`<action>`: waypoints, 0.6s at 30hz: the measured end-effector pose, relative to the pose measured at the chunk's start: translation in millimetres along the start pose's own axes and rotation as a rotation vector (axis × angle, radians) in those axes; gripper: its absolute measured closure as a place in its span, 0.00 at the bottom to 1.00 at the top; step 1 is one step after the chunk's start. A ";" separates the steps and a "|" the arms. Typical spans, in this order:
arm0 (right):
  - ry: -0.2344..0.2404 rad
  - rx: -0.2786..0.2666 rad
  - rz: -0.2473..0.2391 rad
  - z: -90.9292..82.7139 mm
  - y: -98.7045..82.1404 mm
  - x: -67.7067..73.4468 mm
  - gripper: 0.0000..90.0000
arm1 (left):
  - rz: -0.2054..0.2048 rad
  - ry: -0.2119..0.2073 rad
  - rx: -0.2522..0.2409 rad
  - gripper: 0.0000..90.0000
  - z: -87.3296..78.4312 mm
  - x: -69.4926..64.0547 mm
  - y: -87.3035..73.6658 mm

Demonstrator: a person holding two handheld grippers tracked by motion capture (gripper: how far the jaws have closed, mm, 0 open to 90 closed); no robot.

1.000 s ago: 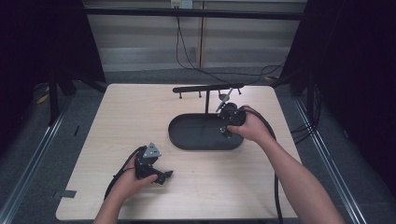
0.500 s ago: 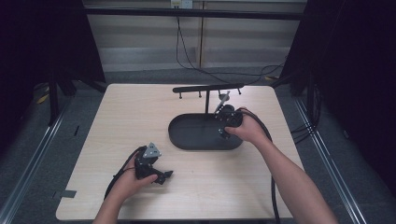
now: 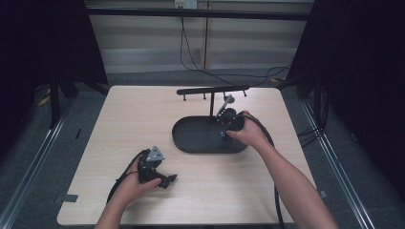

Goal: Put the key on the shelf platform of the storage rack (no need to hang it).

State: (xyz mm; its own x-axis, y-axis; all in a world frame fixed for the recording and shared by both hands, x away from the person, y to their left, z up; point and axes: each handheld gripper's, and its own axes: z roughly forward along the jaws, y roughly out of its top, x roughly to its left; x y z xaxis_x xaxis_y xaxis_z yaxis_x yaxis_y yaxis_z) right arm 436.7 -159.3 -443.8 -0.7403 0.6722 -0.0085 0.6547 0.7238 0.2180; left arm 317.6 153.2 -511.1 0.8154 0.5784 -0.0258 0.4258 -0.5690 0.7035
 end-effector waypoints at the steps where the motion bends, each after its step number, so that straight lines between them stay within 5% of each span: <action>1: 0.001 0.000 0.001 0.6 0.2 -0.4 0.76 | 0.000 0.000 0.000 0.00 0.0 0.0 0.0; 18: -0.013 -0.051 0.030 14.8 1.5 -4.2 0.76 | 0.000 0.001 0.001 0.00 0.0 -0.1 -0.1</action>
State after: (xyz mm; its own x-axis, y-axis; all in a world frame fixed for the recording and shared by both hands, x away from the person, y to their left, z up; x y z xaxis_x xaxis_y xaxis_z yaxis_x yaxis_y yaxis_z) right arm 443.0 -158.8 -457.9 -0.7182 0.6957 -0.0137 0.6676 0.6946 0.2681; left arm 317.5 153.2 -511.2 0.8149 0.5790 -0.0255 0.4266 -0.5695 0.7027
